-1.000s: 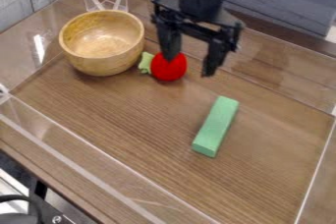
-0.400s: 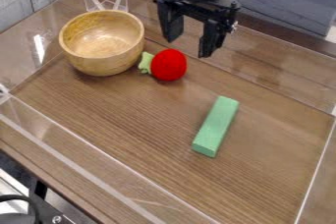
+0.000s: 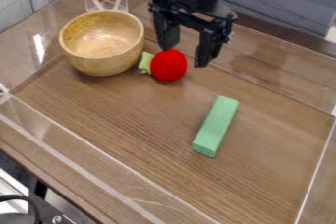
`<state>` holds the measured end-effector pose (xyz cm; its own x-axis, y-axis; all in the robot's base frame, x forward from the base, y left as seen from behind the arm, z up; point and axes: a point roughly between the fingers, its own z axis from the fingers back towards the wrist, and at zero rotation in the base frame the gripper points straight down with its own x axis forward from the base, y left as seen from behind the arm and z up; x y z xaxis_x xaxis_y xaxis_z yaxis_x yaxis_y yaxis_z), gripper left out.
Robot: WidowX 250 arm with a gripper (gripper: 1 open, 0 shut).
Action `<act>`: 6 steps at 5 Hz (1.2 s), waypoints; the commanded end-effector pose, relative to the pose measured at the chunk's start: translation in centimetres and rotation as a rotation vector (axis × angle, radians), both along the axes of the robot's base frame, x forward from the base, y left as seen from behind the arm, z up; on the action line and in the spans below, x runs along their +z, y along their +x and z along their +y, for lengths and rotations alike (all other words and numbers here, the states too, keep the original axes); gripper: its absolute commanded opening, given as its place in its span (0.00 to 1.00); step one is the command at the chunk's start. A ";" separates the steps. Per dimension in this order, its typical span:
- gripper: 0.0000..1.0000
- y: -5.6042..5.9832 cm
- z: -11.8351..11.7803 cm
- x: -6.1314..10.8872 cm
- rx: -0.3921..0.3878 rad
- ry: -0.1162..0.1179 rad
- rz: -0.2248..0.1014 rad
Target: Move the red object to the left side of the table
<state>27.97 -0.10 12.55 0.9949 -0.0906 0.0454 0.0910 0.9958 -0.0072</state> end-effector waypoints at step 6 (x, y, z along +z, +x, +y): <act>1.00 0.8 -5.3 1.7 0.318 -0.053 -0.016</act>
